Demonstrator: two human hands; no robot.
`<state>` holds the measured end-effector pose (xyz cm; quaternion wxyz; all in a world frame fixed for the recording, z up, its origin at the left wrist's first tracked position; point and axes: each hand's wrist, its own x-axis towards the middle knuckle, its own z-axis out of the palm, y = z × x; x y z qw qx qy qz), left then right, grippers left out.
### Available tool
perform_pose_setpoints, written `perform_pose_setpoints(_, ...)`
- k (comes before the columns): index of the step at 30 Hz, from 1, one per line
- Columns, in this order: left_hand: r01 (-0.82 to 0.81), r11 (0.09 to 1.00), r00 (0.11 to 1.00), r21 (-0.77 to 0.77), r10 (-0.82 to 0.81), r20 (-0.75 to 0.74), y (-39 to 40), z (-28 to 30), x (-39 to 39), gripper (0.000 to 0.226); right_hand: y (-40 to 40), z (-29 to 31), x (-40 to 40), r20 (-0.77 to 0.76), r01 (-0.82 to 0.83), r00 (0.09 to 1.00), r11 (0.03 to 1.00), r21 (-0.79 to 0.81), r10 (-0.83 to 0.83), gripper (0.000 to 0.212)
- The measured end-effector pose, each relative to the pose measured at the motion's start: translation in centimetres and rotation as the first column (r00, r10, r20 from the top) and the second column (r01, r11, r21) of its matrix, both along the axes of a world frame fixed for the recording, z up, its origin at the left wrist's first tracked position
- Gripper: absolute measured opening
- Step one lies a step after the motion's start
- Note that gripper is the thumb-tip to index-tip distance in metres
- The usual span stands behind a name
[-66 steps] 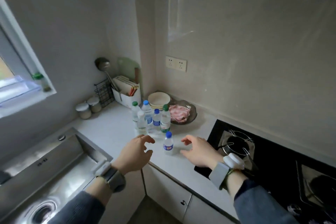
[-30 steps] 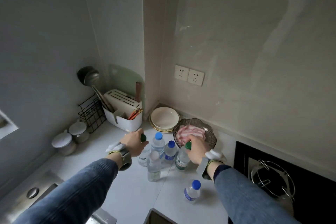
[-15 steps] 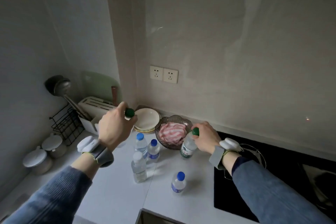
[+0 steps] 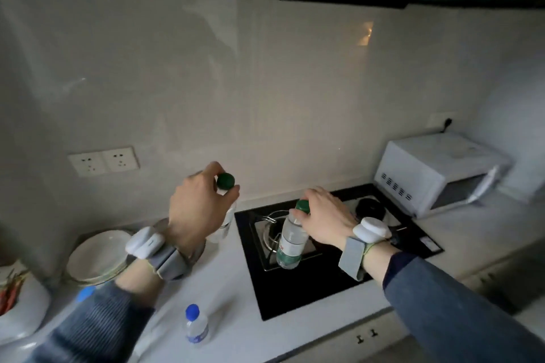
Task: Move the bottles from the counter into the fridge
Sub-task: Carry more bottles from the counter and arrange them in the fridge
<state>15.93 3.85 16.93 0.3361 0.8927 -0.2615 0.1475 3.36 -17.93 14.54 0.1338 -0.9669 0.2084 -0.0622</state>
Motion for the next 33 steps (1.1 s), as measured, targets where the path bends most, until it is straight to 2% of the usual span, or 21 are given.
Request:
perform_pose_setpoints(4, 0.246, 0.968, 0.969, 0.056, -0.243, -0.052, -8.4, -0.7, -4.1, 0.026, -5.1, 0.6, -7.3, -0.023, 0.178, 0.984, 0.983, -0.035, -0.179, 0.05)
perform_pose_setpoints(9, 0.44, 0.893, 0.884, 0.097, -0.412, -0.221, -14.7, -2.7, -8.7, 0.026, -9.4, 0.2, -13.9, -0.05, 0.286, 0.957, 0.958, -0.035, -0.287, 0.046)
perform_pose_setpoints(12, 0.542, 0.83, 0.83, 0.131, -0.505, -0.236, -20.8, -3.4, -13.6, 0.032, -13.1, 0.1, -20.8, -0.081, 0.408, 0.911, 0.913, 0.02, -0.405, 0.043)
perform_pose_setpoints(18, 0.667, 0.726, 0.74, 0.167, -0.617, -0.269, -29.9, -3.2, -21.9, 0.03, -19.2, -1.0, -30.6, -0.097, 0.577, 0.815, 0.815, 0.047, -0.571, 0.048)
perform_pose_setpoints(21, 0.708, 0.691, 0.699, 0.147, -0.656, -0.285, -33.6, -2.9, -25.2, 0.031, -22.4, -1.3, -35.5, -0.092, 0.603, 0.796, 0.796, 0.044, -0.598, 0.046)
perform_pose_setpoints(24, 0.758, 0.638, 0.648, 0.137, -0.71, -0.277, -38.3, -3.4, -29.6, 0.033, -25.0, -1.2, -40.9, -0.107, 0.688, 0.724, 0.725, 0.039, -0.682, 0.038)
perform_pose_setpoints(29, 0.831, 0.547, 0.549, 0.101, -0.775, -0.314, -43.5, -3.9, -34.9, 0.028, -27.0, -1.4, -46.4, -0.103, 0.772, 0.634, 0.636, 0.02, -0.766, 0.046)
perform_pose_setpoints(33, 0.92, 0.38, 0.389, 0.096, -0.862, -0.325, -49.9, -3.7, -41.1, 0.025, -29.0, -0.8, -53.0, -0.092, 0.85, 0.527, 0.524, 0.054, -0.845, 0.041)
